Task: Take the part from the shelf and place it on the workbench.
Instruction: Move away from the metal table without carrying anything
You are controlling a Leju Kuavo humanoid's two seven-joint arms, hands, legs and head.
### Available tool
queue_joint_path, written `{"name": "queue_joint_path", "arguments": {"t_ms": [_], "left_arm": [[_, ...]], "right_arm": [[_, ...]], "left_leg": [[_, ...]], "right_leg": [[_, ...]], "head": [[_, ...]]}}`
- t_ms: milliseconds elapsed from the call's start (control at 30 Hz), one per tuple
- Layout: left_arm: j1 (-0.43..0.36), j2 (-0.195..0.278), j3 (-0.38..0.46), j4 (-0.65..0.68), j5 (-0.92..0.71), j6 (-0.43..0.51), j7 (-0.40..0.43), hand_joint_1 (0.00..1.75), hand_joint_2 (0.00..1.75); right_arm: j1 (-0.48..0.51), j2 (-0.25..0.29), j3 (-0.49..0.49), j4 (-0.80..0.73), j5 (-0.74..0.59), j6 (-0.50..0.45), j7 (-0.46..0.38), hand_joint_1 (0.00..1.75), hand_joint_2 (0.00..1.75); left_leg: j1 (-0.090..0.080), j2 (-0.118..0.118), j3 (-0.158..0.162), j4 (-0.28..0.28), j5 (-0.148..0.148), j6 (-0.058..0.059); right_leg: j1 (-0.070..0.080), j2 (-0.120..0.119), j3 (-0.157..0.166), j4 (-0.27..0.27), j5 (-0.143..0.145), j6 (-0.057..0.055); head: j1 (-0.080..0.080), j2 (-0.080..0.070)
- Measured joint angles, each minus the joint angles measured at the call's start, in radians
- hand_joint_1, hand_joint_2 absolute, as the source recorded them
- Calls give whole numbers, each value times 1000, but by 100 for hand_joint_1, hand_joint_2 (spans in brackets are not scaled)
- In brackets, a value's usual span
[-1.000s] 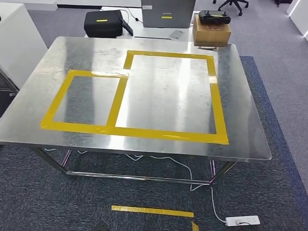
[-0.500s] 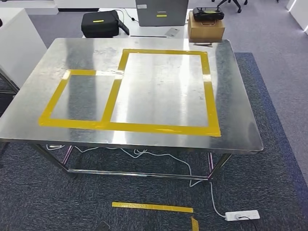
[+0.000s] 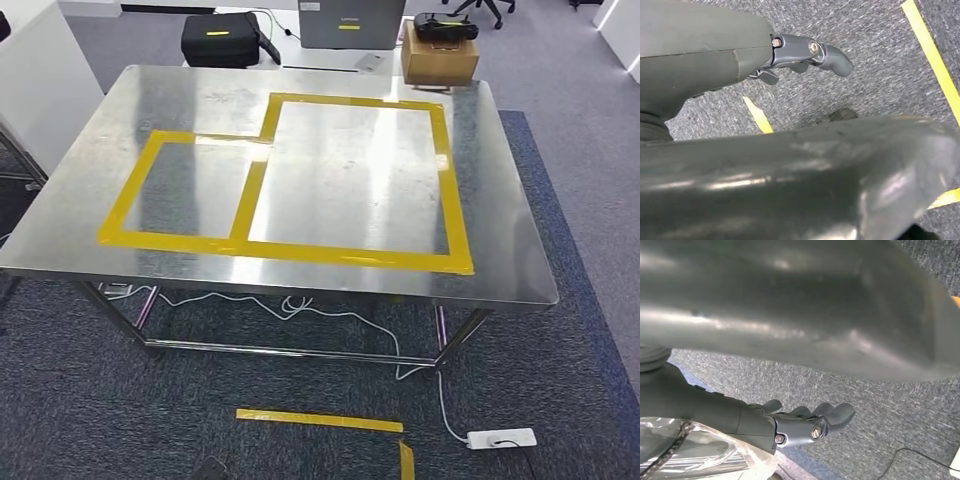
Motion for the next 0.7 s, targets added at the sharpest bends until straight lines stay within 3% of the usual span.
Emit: {"name": "queue_joint_path", "arguments": {"t_ms": [67, 100, 233, 300, 367, 400, 433, 467, 533, 600, 700], "left_arm": [[-1, -1, 0, 0, 0, 0, -1, 0, 0], [-1, -1, 0, 0, 0, 0, -1, 0, 0], [0, -1, 1, 0, 2, 0, -2, 0, 0], [2, -1, 2, 0, 4, -1, -2, 0, 0], [2, -1, 3, 0, 5, -1, -2, 0, 0], [3, -1, 4, 0, 5, -1, -2, 0, 0], [3, -1, 5, 0, 6, -1, -2, 0, 0], [4, -1, 6, 0, 6, -1, -2, 0, 0], [4, -1, 9, 0, 6, -1, -2, 0, 0], [2, 1, 11, 0, 6, -1, -3, 0, 0], [2, 1, 13, 0, 6, -1, -4, 0, 0]], "right_arm": [[-3, 0, 0, 0, 0, 0, 0, 0, 0], [-4, -1, -1, 0, 0, 0, 0, 0, 0], [-2, 0, -2, 0, 0, 0, 1, 0, 0], [-2, 0, -2, 0, 1, 0, 1, 0, 0], [-2, 0, -2, 0, 1, 0, 1, 0, 0], [-1, 0, -2, 0, 1, 0, 1, 0, 0], [-1, 0, -2, 0, 1, 0, 1, 0, 0], [-1, 0, -2, 0, 1, 0, 1, 0, 0], [-1, 0, -3, 0, 1, 0, 1, 0, 0], [-2, 3, -3, 0, 1, 0, 1, 0, 0], [-3, 5, -3, 0, 0, 1, 1, 0, 0]], "left_leg": [[-2, 0, -4, 4, 4, -7], [-4, 0, -5, 6, 7, -12], [-3, -1, -12, 16, 7, -34], [0, -2, -37, 80, -49, -46], [3, -3, -80, 210, -133, -54], [4, -3, -96, 265, -158, -56], [5, -3, -98, 291, -164, -56], [5, -3, -82, 278, -150, -54], [2, -3, -8, 153, -89, -43], [-2, -3, 53, 34, -53, -28], [-6, -3, 57, 0, -46, -16]], "right_leg": [[1, 1, 84, -150, 46, -6], [2, 2, 105, -193, 55, -11], [5, -1, 104, -208, 70, -36], [2, -4, 98, -210, 81, -50], [3, -5, 90, -208, 91, -55], [4, -5, 84, -206, 94, -55], [5, -6, 78, -203, 97, -55], [6, -5, 72, -199, 99, -55], [7, -5, 66, -193, 101, -53], [10, -5, 60, -187, 103, -47], [10, -6, 48, -186, 113, -29]], "head": [[-1, 0], [-1, 0], [-1, 0], [-5, 0], [-8, 0], [-8, 0], [-8, 0], [-9, 0], [-9, 0], [-8, 0], [-8, 0]]}}
